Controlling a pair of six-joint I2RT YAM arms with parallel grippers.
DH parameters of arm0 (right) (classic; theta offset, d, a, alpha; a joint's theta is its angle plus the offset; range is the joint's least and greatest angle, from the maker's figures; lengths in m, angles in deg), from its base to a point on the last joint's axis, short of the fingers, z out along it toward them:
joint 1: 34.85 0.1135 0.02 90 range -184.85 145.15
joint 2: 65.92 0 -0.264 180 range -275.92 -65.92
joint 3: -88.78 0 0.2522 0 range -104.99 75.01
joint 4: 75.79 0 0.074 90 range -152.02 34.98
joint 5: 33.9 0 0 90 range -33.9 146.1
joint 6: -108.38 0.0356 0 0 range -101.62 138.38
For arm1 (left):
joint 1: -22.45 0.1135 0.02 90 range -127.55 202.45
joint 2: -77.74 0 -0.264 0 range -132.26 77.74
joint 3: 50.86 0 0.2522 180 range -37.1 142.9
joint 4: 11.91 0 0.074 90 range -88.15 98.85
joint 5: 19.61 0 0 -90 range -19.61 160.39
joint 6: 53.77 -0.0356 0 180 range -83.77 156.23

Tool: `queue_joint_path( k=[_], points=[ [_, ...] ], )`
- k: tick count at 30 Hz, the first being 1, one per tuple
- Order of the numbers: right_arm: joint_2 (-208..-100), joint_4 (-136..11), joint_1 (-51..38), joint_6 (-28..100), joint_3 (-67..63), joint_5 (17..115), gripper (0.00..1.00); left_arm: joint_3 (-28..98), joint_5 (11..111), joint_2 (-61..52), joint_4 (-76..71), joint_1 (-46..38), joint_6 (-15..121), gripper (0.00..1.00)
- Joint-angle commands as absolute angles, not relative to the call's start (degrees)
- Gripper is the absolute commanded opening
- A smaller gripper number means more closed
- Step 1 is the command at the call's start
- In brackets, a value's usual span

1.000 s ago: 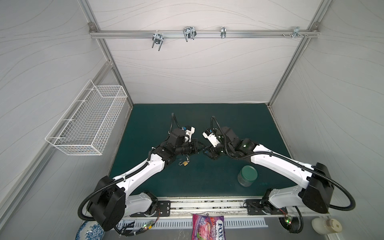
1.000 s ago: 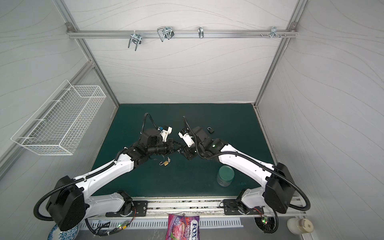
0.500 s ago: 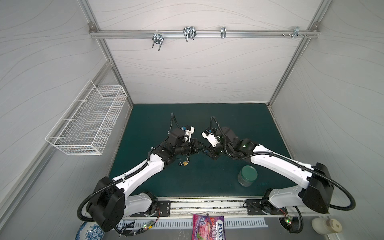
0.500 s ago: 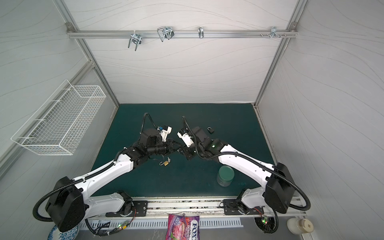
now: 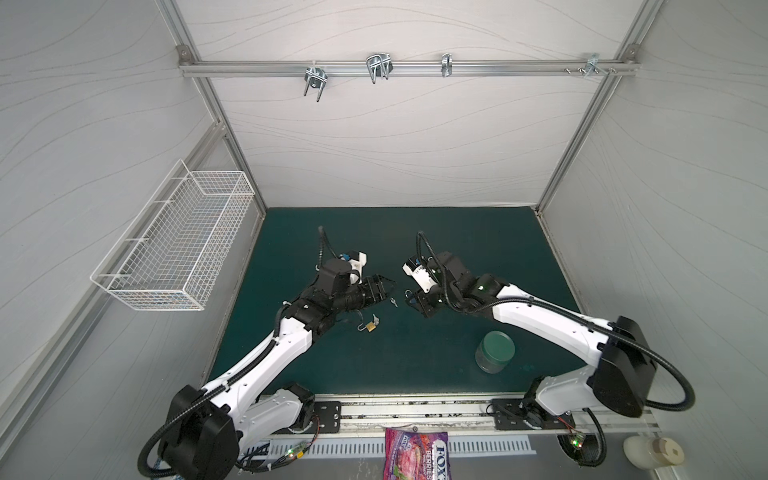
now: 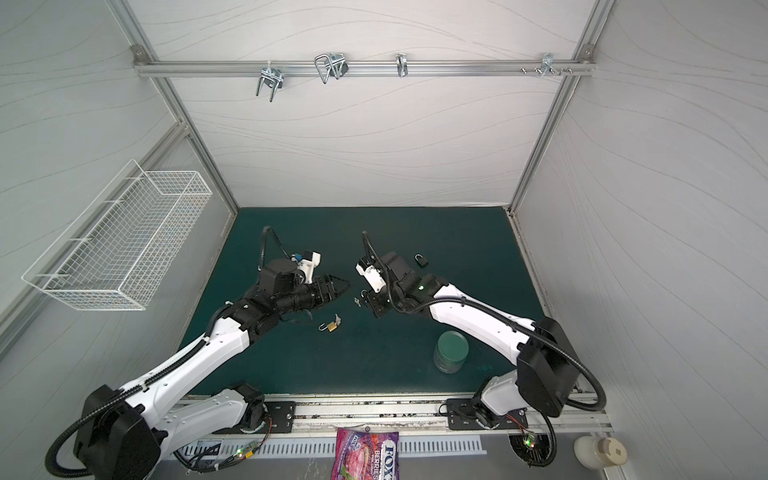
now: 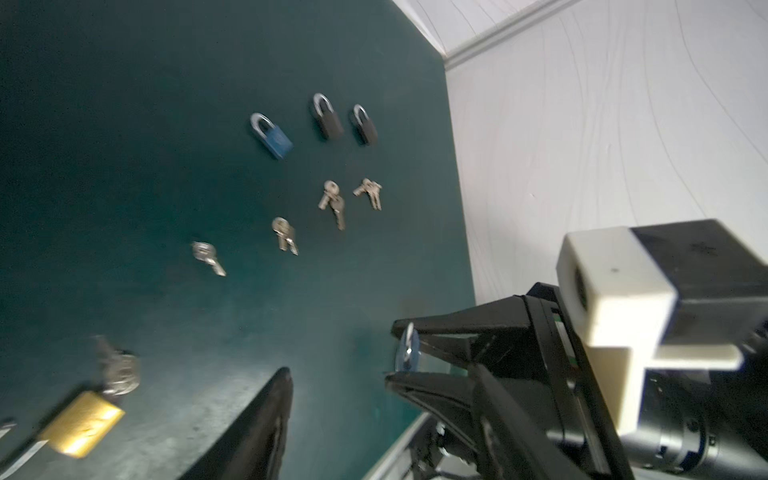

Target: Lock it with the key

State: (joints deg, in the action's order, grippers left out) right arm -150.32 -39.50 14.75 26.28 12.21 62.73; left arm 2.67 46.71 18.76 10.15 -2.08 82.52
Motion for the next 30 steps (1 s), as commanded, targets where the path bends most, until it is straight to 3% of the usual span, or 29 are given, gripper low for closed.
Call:
queue_joint_path(
  k=[1,9,18,30],
  points=[
    [-155.09,-37.60,13.20,23.13,8.66,63.81,0.00,0.77,49.51,22.52,16.74,0.96,79.91,0.76],
    [-172.13,-33.81,11.47,20.02,-4.86,64.29,0.00,-5.66,45.71,29.06,21.50,10.21,79.80,0.96],
    [-187.80,-28.12,11.21,18.30,-20.75,59.57,0.00,-9.79,38.70,30.20,19.51,19.39,80.71,0.97],
    [-199.52,-21.21,11.03,17.49,-34.83,54.36,0.00,-10.25,38.06,29.99,19.71,20.08,79.83,0.92]
  ],
)
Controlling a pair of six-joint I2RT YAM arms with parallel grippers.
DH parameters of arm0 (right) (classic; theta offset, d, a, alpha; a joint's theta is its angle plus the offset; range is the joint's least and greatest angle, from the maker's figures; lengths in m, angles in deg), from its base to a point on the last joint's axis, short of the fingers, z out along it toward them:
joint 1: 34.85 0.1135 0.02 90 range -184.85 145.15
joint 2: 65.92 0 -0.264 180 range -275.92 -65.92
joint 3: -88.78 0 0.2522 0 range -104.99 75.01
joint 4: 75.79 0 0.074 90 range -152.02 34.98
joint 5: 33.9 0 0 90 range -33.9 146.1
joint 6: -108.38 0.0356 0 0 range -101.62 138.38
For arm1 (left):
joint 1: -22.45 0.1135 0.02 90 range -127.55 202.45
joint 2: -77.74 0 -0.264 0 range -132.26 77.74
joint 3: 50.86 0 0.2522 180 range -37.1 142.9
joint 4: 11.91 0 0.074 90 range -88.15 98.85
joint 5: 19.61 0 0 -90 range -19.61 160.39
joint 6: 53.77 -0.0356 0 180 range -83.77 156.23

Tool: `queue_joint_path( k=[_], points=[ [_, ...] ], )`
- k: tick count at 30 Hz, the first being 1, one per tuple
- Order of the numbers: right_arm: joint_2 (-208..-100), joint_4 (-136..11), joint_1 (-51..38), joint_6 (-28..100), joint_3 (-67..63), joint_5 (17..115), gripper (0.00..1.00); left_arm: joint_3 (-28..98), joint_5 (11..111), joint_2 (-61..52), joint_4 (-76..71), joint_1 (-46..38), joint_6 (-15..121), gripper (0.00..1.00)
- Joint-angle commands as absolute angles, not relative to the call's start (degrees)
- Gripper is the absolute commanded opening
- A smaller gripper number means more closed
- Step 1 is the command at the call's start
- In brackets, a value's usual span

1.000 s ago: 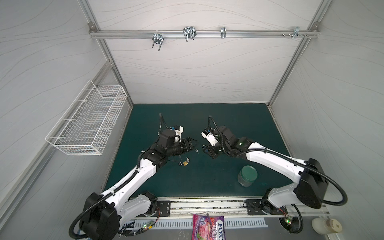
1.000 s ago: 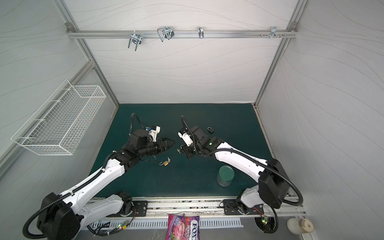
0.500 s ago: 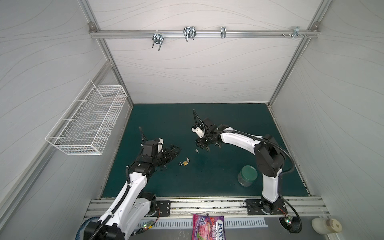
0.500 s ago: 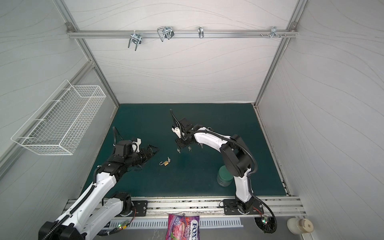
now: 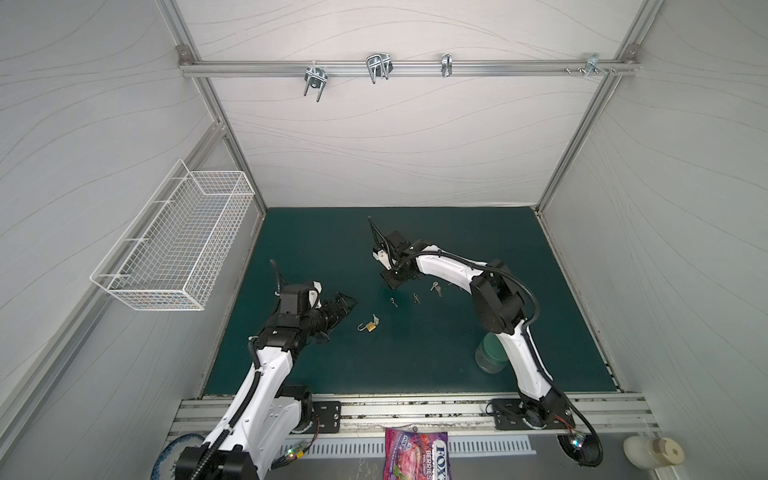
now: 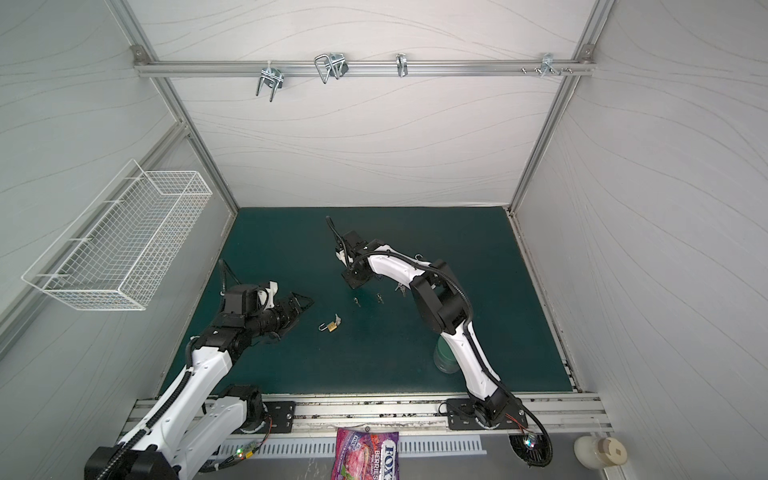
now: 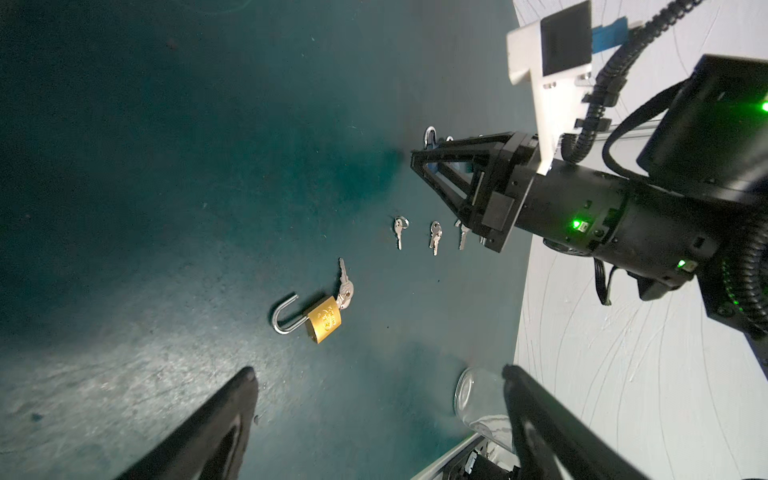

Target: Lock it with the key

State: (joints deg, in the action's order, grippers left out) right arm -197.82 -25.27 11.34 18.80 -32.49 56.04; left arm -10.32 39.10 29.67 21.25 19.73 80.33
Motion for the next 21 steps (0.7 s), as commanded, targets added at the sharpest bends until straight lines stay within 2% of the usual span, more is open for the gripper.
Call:
queue_joint_path(
  k=[1,6,15,21],
  points=[
    [-200.07,-20.95,11.09,17.37,-35.41,54.09,0.00,-10.44,37.95,29.85,19.56,20.08,79.80,0.92],
    [-202.07,-19.67,11.06,16.98,-37.69,54.01,0.01,-10.64,37.93,29.58,19.17,20.16,79.86,0.90],
    [-202.63,-18.91,11.04,16.99,-39.23,54.96,0.29,-10.47,38.16,29.45,19.87,20.17,79.42,0.90],
    [-199.96,-18.78,10.82,17.04,-39.60,56.06,0.39,-8.88,39.72,28.91,22.87,20.17,77.44,0.88]
  ],
)
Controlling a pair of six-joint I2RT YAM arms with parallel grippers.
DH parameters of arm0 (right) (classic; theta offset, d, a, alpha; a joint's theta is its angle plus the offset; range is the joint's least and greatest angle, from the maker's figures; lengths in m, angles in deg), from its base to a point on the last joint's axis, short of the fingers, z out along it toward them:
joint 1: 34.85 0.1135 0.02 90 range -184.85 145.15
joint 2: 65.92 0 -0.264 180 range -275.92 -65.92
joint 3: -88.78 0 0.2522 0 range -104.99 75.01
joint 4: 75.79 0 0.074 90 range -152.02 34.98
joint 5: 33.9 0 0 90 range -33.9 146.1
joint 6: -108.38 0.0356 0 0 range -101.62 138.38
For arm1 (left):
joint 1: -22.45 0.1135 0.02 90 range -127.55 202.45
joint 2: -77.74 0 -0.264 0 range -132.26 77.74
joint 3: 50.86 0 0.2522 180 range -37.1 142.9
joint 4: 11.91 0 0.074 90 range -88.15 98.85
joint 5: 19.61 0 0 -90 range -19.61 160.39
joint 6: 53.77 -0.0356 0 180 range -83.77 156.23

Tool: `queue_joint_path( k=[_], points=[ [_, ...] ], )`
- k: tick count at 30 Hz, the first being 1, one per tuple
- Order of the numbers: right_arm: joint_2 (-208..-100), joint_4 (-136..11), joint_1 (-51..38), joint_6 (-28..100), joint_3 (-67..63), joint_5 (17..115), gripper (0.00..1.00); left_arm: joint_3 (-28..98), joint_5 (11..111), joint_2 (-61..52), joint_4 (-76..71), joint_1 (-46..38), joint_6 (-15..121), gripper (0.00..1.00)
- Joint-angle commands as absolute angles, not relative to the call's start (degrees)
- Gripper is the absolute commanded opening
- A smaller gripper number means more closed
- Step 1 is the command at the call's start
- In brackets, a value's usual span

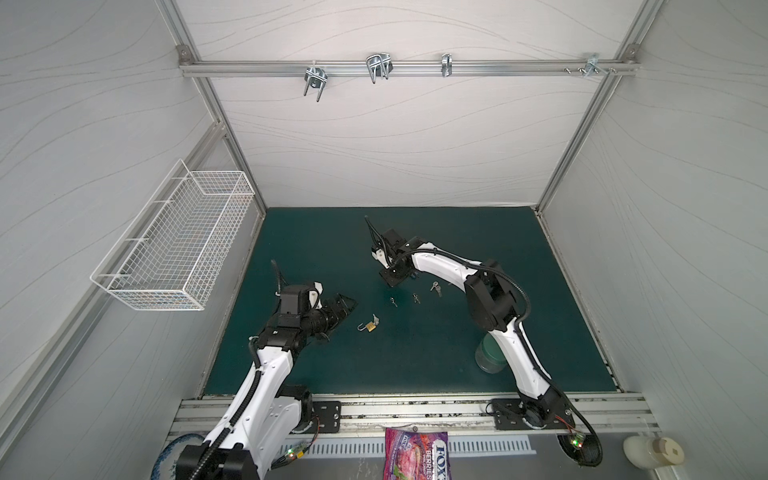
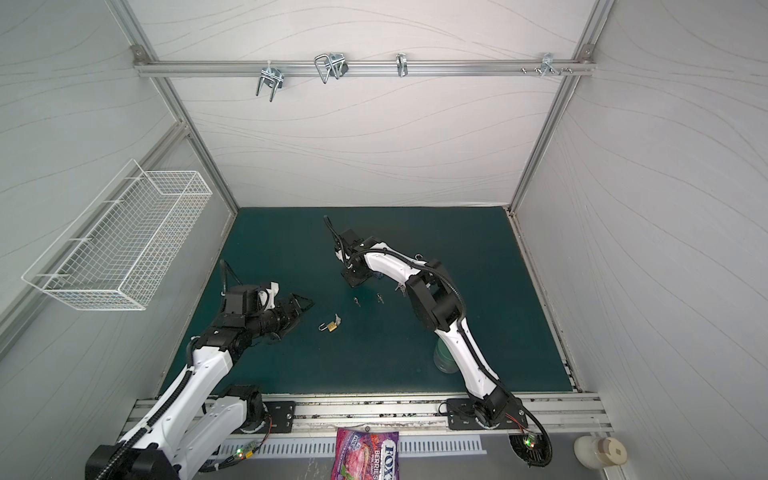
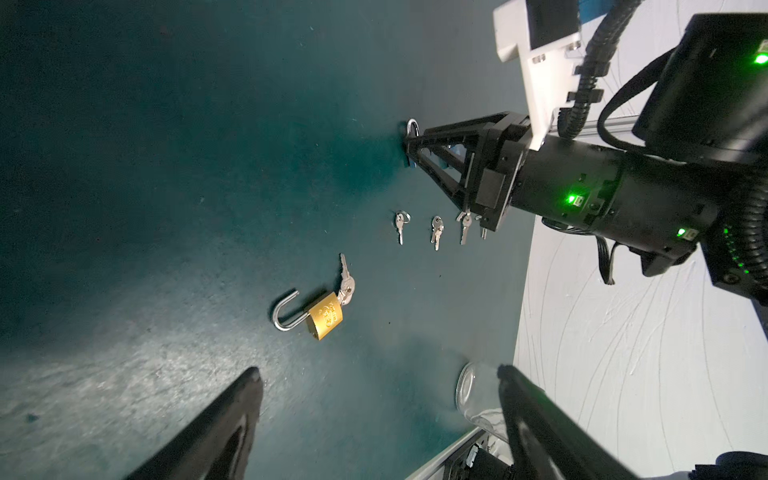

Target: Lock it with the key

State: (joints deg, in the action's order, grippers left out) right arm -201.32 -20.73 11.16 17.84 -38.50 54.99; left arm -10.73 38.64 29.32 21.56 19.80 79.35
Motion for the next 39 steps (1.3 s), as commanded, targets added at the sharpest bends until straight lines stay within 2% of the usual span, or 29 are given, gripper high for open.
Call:
queue_joint_path(
  k=[1,5,10,14,16,20,24,27,31,36,39],
  points=[
    [-199.29,-18.78,10.78,17.27,-39.49,56.31,0.40,-8.48,39.96,28.50,23.49,20.17,76.96,0.88],
    [-194.80,-21.14,10.81,16.88,-36.01,58.19,0.40,-7.49,39.63,27.09,24.55,20.17,76.35,0.85],
    [-185.64,-28.70,10.88,14.40,-23.78,63.36,0.41,-7.85,39.65,27.31,23.50,20.17,77.03,0.84],
    [-179.49,-36.24,11.93,8.05,-13.48,71.95,0.48,-7.71,39.26,25.51,22.11,20.17,77.51,0.83],
    [-179.04,-36.63,12.72,2.39,-11.93,75.43,0.55,-7.54,39.10,24.73,21.09,20.16,78.31,0.82],
    [-180.73,-36.50,14.59,-6.00,-12.09,79.51,0.79,-6.14,38.66,23.66,19.86,21.02,79.61,0.82],
    [-183.19,-35.83,17.60,-11.39,-13.97,77.38,0.85,-6.20,36.10,22.51,17.28,23.48,81.57,0.81],
    [-184.13,-34.43,18.10,-16.59,-14.94,84.67,0.93,-6.98,33.37,22.11,15.82,26.78,82.33,0.80],
    [-184.44,-33.81,18.80,-25.65,-13.98,88.04,0.91,-7.57,30.39,22.87,16.26,30.96,82.32,0.79],
    [-187.14,-26.86,19.29,-39.27,-16.61,89.31,0.76,-8.97,26.59,24.21,15.56,36.25,83.60,0.77],
    [-188.82,-24.17,19.28,-42.53,-18.49,90.03,0.67,-10.55,22.86,24.41,13.41,40.26,85.43,0.77]
  ],
)
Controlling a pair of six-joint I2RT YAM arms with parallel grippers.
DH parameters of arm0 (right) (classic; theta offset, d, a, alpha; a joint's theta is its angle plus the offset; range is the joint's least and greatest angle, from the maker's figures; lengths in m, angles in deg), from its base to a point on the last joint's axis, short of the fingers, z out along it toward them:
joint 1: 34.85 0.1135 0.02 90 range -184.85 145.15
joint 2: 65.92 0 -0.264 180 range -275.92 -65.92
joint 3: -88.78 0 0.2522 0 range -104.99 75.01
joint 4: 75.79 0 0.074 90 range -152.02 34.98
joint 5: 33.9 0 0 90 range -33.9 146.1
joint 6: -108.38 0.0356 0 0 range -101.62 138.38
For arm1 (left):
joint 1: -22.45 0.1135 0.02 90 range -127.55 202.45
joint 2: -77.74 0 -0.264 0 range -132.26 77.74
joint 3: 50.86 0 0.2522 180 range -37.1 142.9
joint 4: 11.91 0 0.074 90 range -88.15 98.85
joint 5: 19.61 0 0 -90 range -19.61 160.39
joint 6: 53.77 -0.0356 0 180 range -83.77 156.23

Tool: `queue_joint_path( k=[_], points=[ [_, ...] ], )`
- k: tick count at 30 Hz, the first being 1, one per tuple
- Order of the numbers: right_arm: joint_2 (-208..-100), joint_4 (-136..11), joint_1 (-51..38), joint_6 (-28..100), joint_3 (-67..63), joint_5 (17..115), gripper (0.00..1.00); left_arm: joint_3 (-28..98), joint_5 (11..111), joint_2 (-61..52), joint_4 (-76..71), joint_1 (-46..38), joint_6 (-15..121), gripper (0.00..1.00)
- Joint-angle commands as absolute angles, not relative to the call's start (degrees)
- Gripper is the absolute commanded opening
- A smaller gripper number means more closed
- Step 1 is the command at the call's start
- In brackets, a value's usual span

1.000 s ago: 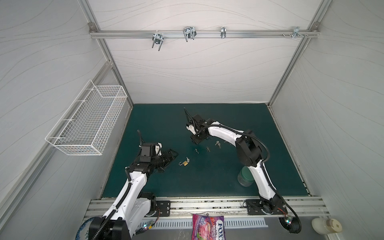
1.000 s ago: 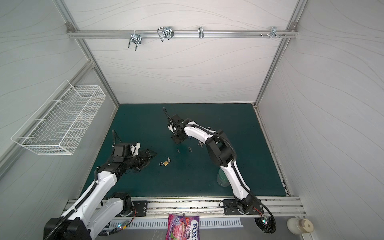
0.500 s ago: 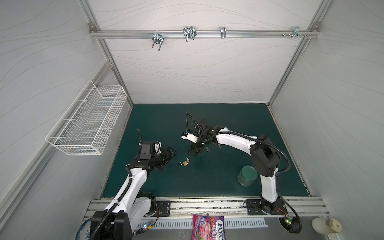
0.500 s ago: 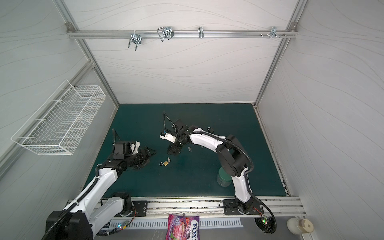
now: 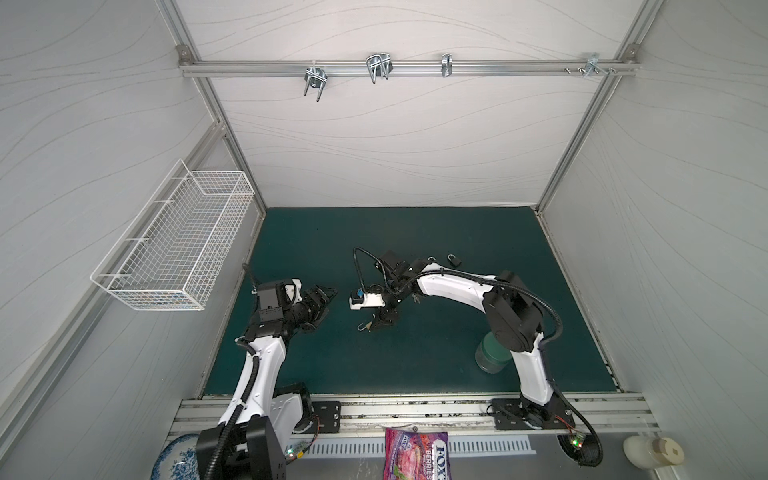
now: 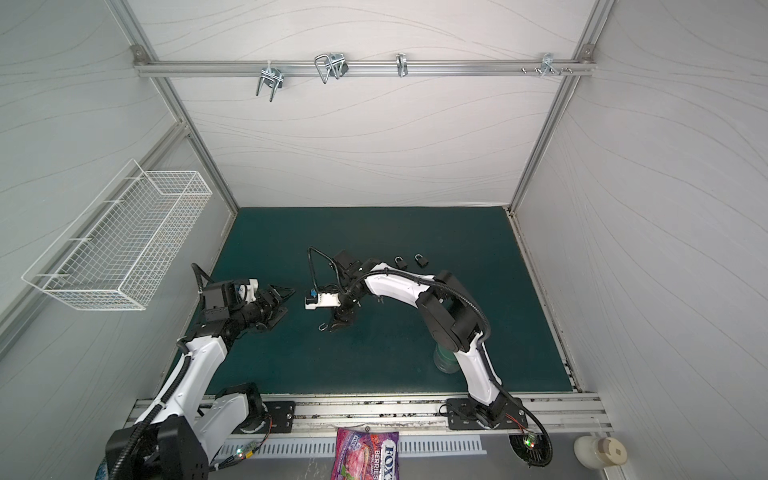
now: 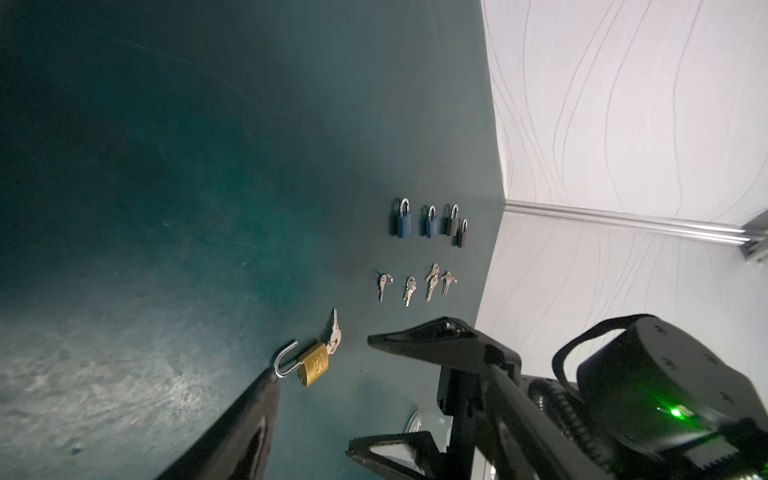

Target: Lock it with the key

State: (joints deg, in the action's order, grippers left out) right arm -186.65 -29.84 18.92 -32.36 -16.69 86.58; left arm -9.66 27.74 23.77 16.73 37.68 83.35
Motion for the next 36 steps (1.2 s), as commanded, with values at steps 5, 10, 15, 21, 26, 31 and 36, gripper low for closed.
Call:
queue_joint_path(
  k=[5,10,15,21,26,31,36],
  points=[
    [-191.86,-19.95,19.46,-44.25,-22.86,89.98,0.59,-10.99,19.59,24.54,13.39,43.99,85.32,0.76],
    [-194.35,-16.66,20.07,-45.77,-25.50,88.05,0.56,-11.34,17.32,24.39,13.28,46.85,85.30,0.76],
    [-195.97,-15.13,20.96,-46.35,-26.71,85.71,0.56,-11.24,16.73,23.95,13.01,47.06,85.32,0.75],
    [-197.14,-15.16,21.31,-46.16,-27.11,83.25,0.56,-11.41,16.60,23.98,12.83,47.21,85.28,0.74],
    [-197.85,-15.88,21.35,-45.54,-27.29,81.00,0.52,-11.48,16.60,24.17,12.98,47.17,85.15,0.74],
    [-198.29,-16.10,21.40,-45.09,-27.41,79.72,0.48,-11.31,16.52,24.23,12.98,47.18,85.10,0.73],
    [-198.54,-17.36,21.38,-43.99,-26.95,77.85,0.46,-11.35,16.61,24.09,13.00,47.16,85.10,0.73]
  ],
)
